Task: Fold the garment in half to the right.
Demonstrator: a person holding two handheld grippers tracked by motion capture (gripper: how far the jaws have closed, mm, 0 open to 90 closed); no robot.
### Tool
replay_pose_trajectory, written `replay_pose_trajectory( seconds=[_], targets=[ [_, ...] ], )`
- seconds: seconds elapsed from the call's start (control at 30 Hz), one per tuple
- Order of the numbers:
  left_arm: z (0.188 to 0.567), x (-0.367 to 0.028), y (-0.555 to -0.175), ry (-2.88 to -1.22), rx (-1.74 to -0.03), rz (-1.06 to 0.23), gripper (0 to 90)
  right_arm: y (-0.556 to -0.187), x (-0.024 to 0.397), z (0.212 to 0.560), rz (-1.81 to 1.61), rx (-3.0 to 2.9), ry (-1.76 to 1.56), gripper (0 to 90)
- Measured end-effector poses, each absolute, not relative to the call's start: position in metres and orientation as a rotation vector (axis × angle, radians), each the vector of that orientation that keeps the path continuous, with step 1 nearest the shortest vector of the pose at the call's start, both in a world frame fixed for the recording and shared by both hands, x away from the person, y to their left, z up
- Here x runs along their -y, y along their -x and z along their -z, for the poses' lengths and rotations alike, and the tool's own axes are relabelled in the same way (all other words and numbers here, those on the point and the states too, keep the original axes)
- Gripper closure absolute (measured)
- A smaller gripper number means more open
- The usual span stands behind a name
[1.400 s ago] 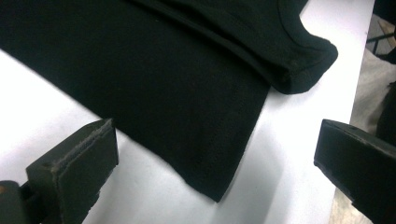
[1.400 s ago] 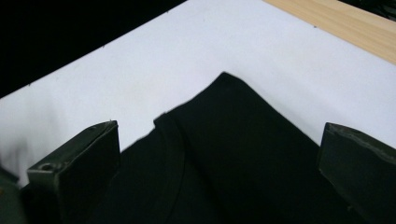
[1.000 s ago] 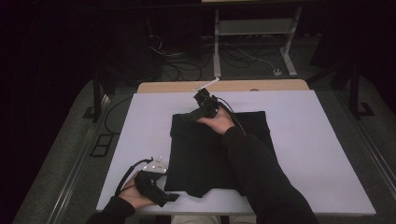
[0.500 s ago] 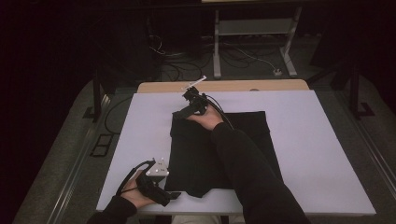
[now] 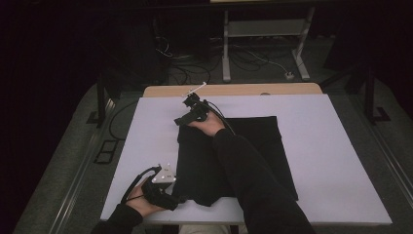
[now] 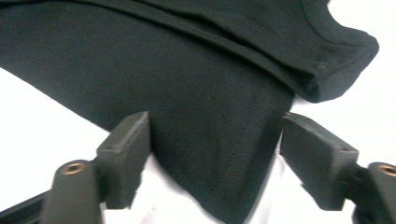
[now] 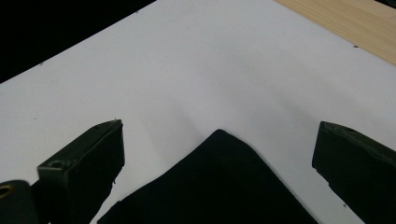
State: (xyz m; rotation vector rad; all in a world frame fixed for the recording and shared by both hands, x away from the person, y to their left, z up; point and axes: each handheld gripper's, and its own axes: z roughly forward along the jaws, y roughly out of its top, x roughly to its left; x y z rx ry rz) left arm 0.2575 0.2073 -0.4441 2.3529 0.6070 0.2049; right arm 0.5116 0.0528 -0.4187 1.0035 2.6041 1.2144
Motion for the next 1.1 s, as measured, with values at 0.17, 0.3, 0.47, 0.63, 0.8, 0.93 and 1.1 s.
replay_pose_trajectory(
  seconds=[0.17,0.3,0.47,0.63,0.8,0.93,1.1],
  targets=[
    [0.442,-0.206,-0.257,-2.351,-0.610,-0.216,41.0,-0.517,-0.058,0.420,-1.221,-2.599,-1.017,10.0],
    [0.441,-0.204,-0.257,-2.357,-0.617,-0.212,50.6,-0.518,-0.061,0.424,-1.228,-2.596,-1.027,13.3],
    [0.440,-0.202,-0.258,-2.356,-0.630,-0.212,58.5,-0.519,-0.064,0.431,-1.202,-2.602,-1.049,16.3],
    [0.439,-0.200,-0.259,-2.359,-0.633,-0.209,65.2,-0.521,-0.065,0.438,-1.167,-2.602,-1.054,23.1],
    [0.437,-0.198,-0.261,-2.362,-0.635,-0.196,73.1,-0.521,-0.067,0.440,-1.161,-2.593,-1.055,32.8],
    [0.436,-0.198,-0.263,-2.360,-0.637,-0.195,77.7,-0.519,-0.069,0.442,-1.143,-2.582,-1.048,40.0],
    [0.433,-0.198,-0.264,-2.347,-0.633,-0.200,79.7,-0.518,-0.071,0.445,-1.114,-2.589,-1.037,51.3]
  ],
)
